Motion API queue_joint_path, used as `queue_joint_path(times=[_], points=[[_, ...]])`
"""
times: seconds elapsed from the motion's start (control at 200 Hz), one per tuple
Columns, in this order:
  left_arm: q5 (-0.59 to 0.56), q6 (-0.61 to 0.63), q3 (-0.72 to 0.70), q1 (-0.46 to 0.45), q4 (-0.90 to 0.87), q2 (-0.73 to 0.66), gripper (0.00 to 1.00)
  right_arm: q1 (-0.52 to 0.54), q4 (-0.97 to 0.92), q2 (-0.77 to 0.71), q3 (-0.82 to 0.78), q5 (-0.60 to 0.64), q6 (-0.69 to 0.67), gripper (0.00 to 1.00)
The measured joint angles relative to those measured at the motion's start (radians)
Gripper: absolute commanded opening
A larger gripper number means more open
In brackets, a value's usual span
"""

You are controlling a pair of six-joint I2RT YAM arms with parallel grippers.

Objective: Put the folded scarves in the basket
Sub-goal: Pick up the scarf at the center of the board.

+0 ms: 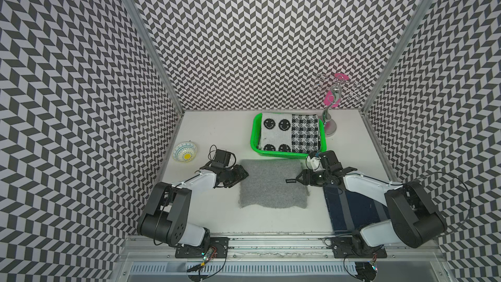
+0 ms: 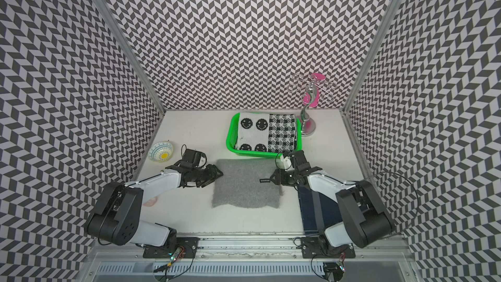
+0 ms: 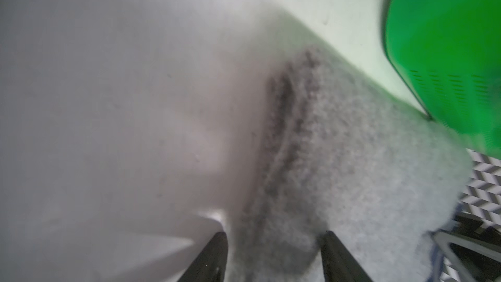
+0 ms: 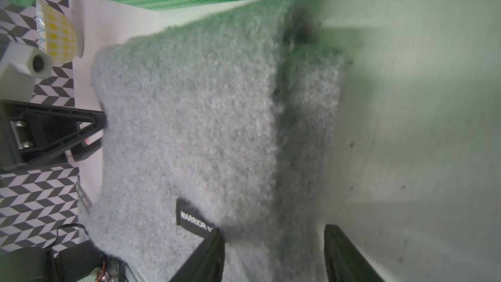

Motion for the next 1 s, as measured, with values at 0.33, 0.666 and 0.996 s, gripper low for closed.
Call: queue_joint_path(times=[0.33,0.666,0.996], points=[[0.021,-0.034,-0.064,-0.037,0.117,-0.032,0.7,-0.004,0.128,0.073,-0.006,-0.088,-0.008,0.63],[0.051,-0.07,-0.106,-0.101,0.233,-0.013,0.58,0.076,0.219,0.1,-0.019,-0.1,-0.009,0.63],[0.054,-0.061,-0.109,-0.115,0.246,0.008,0.0,0.106,0.277,0.121,-0.052,-0.096,0.013,0.05]])
